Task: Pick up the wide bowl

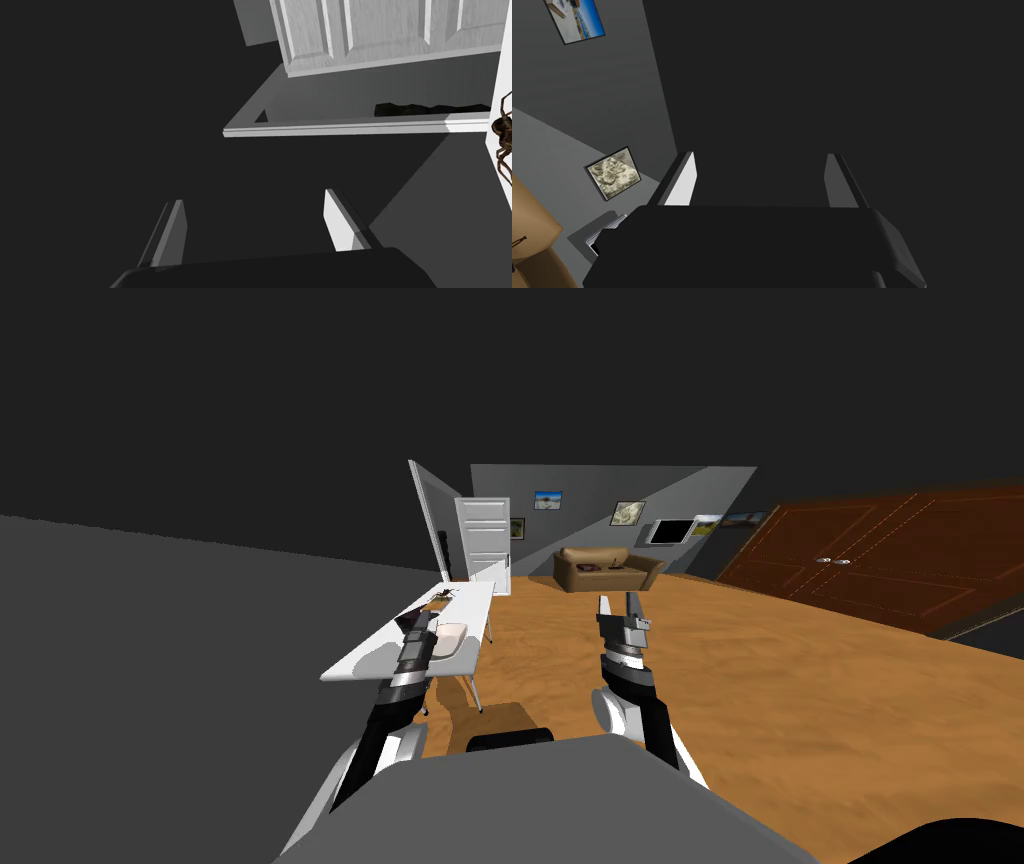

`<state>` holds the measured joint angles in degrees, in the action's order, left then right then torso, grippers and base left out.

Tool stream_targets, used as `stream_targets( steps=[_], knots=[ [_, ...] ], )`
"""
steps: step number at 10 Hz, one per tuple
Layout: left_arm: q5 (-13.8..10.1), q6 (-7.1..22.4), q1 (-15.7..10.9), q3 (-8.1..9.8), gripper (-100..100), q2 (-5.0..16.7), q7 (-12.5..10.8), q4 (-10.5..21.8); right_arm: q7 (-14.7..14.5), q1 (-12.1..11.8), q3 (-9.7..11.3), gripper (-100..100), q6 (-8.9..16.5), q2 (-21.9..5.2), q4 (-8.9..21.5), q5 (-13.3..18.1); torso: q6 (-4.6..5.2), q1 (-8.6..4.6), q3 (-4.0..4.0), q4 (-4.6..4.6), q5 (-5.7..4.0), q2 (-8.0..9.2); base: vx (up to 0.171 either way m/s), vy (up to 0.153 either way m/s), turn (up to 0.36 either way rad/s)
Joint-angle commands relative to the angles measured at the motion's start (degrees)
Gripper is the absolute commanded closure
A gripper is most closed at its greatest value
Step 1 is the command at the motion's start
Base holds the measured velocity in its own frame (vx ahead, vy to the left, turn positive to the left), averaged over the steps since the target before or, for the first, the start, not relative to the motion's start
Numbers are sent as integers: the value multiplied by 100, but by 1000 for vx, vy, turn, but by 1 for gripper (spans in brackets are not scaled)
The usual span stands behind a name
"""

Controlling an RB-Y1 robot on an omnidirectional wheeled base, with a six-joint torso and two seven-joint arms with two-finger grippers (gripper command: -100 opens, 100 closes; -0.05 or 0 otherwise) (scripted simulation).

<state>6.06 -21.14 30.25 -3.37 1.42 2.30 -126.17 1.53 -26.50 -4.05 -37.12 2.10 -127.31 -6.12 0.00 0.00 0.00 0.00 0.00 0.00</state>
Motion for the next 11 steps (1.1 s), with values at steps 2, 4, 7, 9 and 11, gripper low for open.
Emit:
stream_targets(
  steps=[2, 4, 7, 9, 11],
  knots=[
    [-5, 217, 8, -13, -100, 281, -33, -24, 0, 0, 0, 0, 0, 0, 0, 0, 1, 0, 1, 0, 0, 2, -10, -5, -56],
    [-11, 533, 22, -31, -100, 466, -82, -60, 0, 0, 0, 0, 0, 0, 0, 0, 1, -4, 4, 1, -1, 7, -22, -16, -78],
    [-20, 951, 42, -57, -100, 594, -149, -110, 0, 0, 0, 0, 0, 0, 0, 0, 0, -4, 5, 2, -1, 9, -23, -13, -75],
    [-25, 1216, 55, -73, -100, 642, -189, -140, 0, 1, 0, 0, 0, 0, 0, 0, 2, -6, 7, 3, -1, 12, -30, -16, -93],
    [-31, 1487, 69, -90, -100, 679, -232, -173, 0, 0, 0, 0, 0, 0, 0, 0, 0, -7, 7, 2, -1, 11, -25, -19, -62]
  ],
)
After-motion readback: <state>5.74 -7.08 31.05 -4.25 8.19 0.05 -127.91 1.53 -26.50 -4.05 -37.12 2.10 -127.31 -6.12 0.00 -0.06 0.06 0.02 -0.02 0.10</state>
